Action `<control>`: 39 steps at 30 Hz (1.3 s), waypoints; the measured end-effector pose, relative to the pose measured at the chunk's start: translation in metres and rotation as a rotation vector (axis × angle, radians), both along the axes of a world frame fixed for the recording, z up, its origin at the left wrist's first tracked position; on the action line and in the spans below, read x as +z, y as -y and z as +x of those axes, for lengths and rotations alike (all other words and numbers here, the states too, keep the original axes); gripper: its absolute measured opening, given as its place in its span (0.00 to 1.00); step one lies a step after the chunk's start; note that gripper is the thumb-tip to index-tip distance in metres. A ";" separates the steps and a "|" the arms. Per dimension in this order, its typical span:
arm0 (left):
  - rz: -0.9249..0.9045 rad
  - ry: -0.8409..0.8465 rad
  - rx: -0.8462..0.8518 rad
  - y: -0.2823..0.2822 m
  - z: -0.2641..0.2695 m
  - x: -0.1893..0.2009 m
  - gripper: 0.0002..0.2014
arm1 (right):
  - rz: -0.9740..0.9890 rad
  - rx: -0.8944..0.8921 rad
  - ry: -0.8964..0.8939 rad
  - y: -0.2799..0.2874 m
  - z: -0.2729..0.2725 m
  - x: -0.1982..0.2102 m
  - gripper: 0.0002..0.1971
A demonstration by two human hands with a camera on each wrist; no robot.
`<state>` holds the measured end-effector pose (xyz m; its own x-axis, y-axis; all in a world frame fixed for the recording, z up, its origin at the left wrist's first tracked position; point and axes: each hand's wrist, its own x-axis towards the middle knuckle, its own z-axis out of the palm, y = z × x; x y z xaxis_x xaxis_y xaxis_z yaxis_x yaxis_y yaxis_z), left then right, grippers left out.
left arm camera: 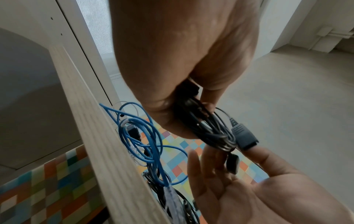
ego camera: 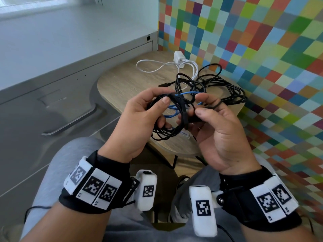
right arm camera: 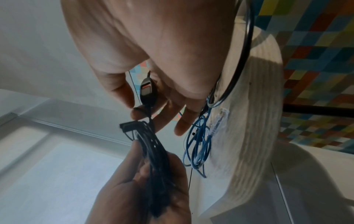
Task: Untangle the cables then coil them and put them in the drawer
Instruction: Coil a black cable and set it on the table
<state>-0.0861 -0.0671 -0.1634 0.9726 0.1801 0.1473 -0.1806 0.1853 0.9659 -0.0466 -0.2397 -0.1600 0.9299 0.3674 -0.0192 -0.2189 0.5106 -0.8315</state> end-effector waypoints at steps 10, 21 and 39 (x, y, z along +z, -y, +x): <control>-0.135 -0.033 -0.128 -0.002 -0.004 0.007 0.19 | -0.141 0.021 0.053 0.003 -0.002 0.002 0.16; 0.106 -0.089 -0.085 0.001 -0.004 0.006 0.12 | -0.188 -0.100 -0.041 0.002 0.002 0.000 0.07; -0.040 -0.214 -0.160 0.003 -0.004 0.007 0.14 | -0.135 -0.145 0.119 0.002 0.002 0.005 0.13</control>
